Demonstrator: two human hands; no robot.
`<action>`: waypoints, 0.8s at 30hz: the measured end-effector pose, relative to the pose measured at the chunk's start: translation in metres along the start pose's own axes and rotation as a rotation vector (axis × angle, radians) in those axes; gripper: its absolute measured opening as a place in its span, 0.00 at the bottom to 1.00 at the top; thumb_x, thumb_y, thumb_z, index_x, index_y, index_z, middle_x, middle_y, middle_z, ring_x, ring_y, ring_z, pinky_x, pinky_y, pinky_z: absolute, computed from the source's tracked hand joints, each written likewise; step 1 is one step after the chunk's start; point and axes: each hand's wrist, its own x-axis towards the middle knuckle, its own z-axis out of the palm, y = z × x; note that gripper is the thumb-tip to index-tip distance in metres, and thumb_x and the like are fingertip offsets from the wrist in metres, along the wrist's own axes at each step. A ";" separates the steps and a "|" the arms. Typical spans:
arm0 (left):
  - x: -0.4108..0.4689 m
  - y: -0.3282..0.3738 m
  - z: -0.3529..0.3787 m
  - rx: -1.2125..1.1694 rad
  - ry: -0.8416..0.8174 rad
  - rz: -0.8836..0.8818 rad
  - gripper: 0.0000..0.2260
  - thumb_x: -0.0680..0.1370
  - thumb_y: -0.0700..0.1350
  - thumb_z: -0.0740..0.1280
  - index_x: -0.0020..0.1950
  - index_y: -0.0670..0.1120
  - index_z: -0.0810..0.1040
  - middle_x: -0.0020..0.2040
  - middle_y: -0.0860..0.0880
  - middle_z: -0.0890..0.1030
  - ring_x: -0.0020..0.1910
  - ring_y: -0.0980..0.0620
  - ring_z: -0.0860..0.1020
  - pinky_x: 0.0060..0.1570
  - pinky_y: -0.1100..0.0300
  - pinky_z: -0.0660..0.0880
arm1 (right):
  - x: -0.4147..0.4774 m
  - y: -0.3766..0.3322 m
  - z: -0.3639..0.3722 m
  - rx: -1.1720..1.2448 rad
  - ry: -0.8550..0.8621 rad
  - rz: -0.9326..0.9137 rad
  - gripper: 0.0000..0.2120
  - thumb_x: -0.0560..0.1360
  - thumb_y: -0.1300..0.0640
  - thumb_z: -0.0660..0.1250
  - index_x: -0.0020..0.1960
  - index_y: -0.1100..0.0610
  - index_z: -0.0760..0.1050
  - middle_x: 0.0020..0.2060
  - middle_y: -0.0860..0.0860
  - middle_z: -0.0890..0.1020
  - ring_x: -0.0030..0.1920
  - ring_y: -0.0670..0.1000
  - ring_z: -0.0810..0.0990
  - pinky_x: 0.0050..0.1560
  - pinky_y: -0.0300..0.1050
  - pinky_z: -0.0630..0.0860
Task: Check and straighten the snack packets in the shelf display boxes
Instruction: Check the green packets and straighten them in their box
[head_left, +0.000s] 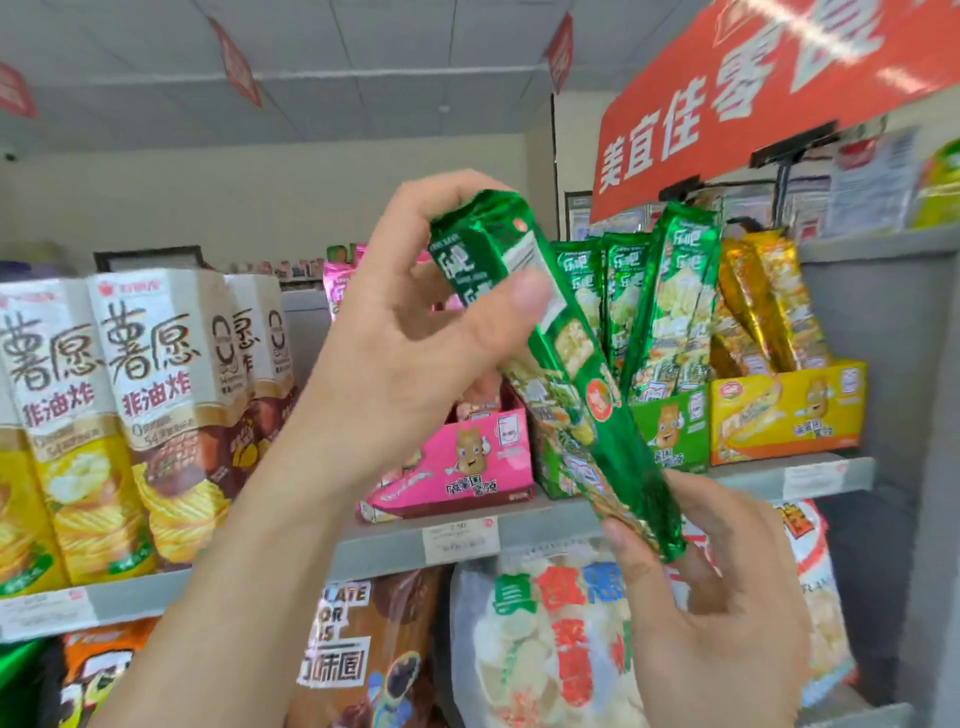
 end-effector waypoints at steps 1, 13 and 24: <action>0.005 0.002 -0.004 0.004 -0.064 -0.006 0.20 0.73 0.40 0.74 0.59 0.50 0.69 0.44 0.54 0.76 0.35 0.59 0.77 0.32 0.66 0.75 | 0.008 0.000 0.001 0.034 -0.012 0.026 0.20 0.68 0.58 0.77 0.52 0.39 0.77 0.51 0.48 0.78 0.48 0.46 0.80 0.38 0.40 0.78; 0.080 0.025 0.000 0.596 0.044 0.172 0.30 0.66 0.55 0.77 0.63 0.63 0.67 0.46 0.54 0.82 0.39 0.49 0.83 0.41 0.48 0.80 | 0.100 -0.008 0.029 -0.416 -0.245 -0.300 0.17 0.77 0.60 0.67 0.65 0.58 0.76 0.52 0.42 0.81 0.47 0.45 0.81 0.50 0.30 0.70; 0.100 -0.019 0.021 0.921 -0.080 0.055 0.31 0.69 0.54 0.77 0.64 0.62 0.64 0.42 0.52 0.81 0.35 0.54 0.79 0.44 0.52 0.78 | 0.126 0.025 -0.012 -0.774 -0.591 -0.384 0.11 0.72 0.49 0.73 0.53 0.51 0.81 0.48 0.46 0.81 0.50 0.50 0.81 0.43 0.47 0.80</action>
